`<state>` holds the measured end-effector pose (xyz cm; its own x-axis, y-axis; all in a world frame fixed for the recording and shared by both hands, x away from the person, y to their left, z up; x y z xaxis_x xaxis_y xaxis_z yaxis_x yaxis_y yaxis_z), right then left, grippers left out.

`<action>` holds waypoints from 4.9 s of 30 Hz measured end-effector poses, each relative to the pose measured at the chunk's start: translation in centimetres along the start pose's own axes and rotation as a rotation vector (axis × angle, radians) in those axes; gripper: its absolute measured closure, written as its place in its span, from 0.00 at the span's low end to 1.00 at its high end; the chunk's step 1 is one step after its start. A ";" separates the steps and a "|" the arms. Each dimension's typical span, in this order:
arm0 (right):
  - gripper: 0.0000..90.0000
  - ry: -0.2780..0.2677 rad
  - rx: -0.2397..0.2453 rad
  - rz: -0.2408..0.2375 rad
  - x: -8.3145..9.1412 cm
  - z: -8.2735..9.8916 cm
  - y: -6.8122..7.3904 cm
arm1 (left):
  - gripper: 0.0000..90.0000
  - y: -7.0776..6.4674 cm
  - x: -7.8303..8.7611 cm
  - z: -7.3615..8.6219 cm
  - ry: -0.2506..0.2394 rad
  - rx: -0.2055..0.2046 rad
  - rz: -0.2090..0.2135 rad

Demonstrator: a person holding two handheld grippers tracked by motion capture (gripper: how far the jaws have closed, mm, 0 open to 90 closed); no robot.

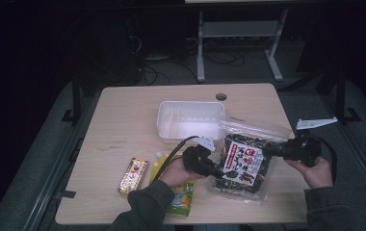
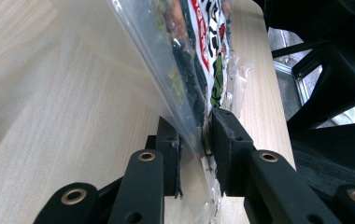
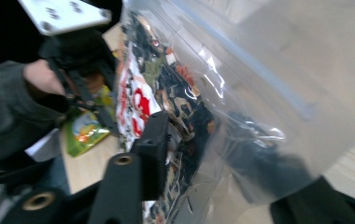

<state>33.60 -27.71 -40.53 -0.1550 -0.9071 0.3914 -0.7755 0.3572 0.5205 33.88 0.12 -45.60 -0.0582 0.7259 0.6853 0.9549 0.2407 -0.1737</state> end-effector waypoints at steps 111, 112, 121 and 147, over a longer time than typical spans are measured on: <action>0.88 -0.161 0.207 0.230 -8.9 -19.8 4.1 | 0.22 -0.3 14.6 12.8 -0.080 0.163 -0.403; 0.88 -0.172 0.206 0.261 -9.2 -19.8 3.7 | 0.22 -0.3 14.7 12.9 -0.080 0.160 -0.405; 0.88 -0.172 0.197 0.302 -9.8 -19.5 2.6 | 0.22 -0.3 14.6 12.9 -0.073 0.158 -0.404; 0.87 -0.142 0.179 0.304 -11.5 -17.8 -0.2 | 0.22 0.1 15.2 13.4 -0.083 0.181 -0.416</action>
<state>46.46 -13.41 -31.59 -0.4678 -0.7922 0.3918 -0.7740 0.5813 0.2511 29.16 19.81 -44.73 -0.4561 0.5906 0.6656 0.7795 0.6260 -0.0213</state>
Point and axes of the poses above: each handheld gripper's, and its own axes: x roughly backward along the jaws, z roughly out of its underside, y roughly to its left, the point moved 4 cm from there along -x, roughly forward along the jaws, and after that the axes turned 12 degrees about -z, right-handed, at the moved point
